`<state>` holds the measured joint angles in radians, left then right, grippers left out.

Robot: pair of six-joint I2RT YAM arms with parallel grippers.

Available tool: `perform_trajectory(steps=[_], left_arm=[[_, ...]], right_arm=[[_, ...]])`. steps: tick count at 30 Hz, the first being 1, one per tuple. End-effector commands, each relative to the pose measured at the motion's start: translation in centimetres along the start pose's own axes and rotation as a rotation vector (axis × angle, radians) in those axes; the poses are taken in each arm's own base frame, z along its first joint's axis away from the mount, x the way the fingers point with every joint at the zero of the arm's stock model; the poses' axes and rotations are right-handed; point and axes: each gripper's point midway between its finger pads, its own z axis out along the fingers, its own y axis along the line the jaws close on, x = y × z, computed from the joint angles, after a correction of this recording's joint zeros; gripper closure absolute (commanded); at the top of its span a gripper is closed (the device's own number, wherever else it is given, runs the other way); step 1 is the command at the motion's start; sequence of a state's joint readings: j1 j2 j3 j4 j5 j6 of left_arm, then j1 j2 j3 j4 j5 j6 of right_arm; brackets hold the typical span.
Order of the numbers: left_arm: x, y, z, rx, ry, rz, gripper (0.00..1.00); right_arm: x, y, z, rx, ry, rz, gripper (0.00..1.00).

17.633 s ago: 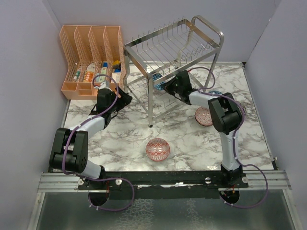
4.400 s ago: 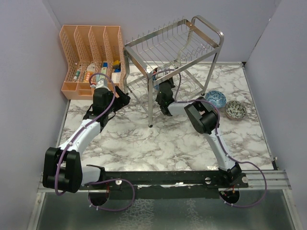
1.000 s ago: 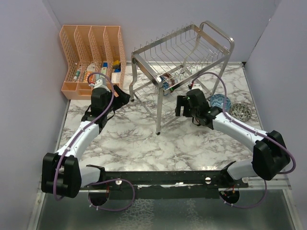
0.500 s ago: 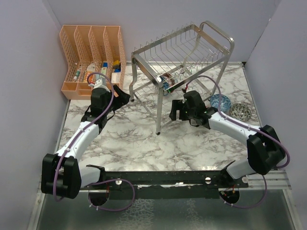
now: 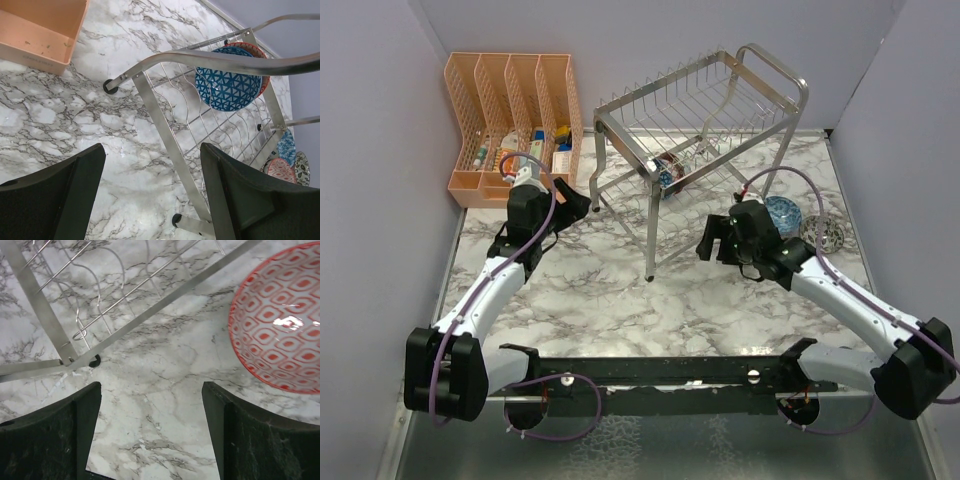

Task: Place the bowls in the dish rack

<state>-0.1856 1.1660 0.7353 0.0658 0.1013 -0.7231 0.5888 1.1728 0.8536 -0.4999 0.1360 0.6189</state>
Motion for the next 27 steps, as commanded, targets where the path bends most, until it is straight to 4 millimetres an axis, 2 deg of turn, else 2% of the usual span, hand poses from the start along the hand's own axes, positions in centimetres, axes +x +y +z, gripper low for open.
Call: perform_trajectory(steps=[1,5,15,22,27], left_arm=[[0.2,-0.5,-0.5,0.032,0.002,-0.003,0.20],[0.2,-0.7,-0.6,0.048,-0.001,-0.005,0.20],[0.7,-1.2,-0.3,0.081,0.015,-0.017,0.20],[0.9,-1.2,-0.2,0.088,0.021,-0.021,0.21],[1.1,-1.1,0.1,0.088,0.028,-0.020,0.21]], right_arm=[[0.3,-4.1,-2.0,0.201,-0.015,0.083,0.20],[-0.1,-6.0,-2.5,0.287,-0.032,0.148,0.22],[-2.8,-9.6,-3.5,0.402,-0.158,0.274,0.28],[-3.4,-13.3,-2.8,0.450,-0.170,0.358,0.34],[-3.3,-14.2,-2.2,0.461,-0.173,0.358,0.38]])
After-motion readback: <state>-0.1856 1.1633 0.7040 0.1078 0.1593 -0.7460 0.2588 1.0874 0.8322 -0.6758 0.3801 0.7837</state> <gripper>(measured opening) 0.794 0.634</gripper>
